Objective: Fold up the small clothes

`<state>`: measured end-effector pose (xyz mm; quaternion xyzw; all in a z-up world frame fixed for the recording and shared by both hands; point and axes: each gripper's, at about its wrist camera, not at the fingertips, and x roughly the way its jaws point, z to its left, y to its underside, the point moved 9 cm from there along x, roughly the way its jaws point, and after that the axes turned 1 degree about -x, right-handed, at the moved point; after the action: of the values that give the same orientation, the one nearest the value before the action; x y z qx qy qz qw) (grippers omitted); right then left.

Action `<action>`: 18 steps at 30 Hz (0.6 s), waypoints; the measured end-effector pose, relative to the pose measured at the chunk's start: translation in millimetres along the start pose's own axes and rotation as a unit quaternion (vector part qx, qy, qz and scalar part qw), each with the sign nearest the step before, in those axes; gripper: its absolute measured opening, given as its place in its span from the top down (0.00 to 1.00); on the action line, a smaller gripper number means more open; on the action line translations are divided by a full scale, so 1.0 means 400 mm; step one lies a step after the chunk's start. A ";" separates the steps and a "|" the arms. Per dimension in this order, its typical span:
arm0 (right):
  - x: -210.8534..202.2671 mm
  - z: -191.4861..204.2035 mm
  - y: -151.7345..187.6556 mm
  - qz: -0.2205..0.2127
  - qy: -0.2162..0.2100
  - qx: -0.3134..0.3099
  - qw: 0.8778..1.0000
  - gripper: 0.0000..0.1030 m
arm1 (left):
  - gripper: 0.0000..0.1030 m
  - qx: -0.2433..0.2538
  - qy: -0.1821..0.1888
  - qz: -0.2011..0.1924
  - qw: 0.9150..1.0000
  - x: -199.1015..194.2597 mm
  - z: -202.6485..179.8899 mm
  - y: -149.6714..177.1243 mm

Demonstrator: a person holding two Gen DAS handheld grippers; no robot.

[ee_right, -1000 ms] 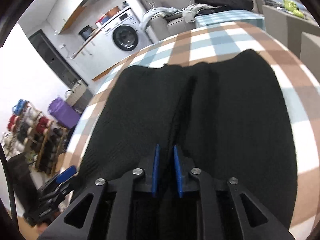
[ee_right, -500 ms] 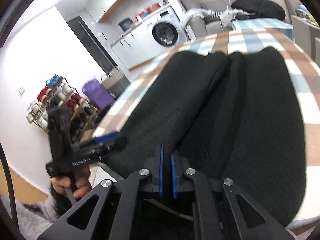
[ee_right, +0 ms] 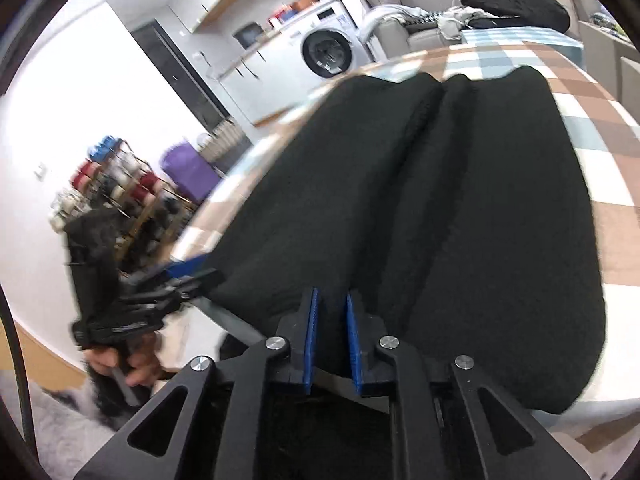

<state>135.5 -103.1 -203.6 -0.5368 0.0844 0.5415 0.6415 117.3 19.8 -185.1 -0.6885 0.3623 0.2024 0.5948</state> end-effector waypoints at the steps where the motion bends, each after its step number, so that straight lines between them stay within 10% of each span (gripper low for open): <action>1: -0.005 -0.001 -0.001 -0.001 -0.001 0.001 1.000 0.87 | 0.40 0.008 -0.003 -0.001 1.000 0.000 -0.007 0.002; 7: 0.008 0.047 -0.014 0.001 -0.016 -0.037 0.999 0.66 | 0.40 0.004 0.005 0.003 1.000 0.006 -0.005 0.002; 10: 0.022 0.058 -0.027 -0.002 -0.009 -0.061 0.998 0.92 | 0.40 -0.001 0.009 0.006 1.000 0.006 0.001 0.003; 18: -0.001 0.059 -0.052 -0.002 0.048 -0.109 0.993 0.93 | 0.40 0.000 0.012 0.008 1.000 0.006 0.001 0.005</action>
<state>140.3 -81.8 -181.3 -0.6289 0.0540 0.5200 0.5755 117.2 19.4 -188.2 -0.6879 0.3748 0.1988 0.5889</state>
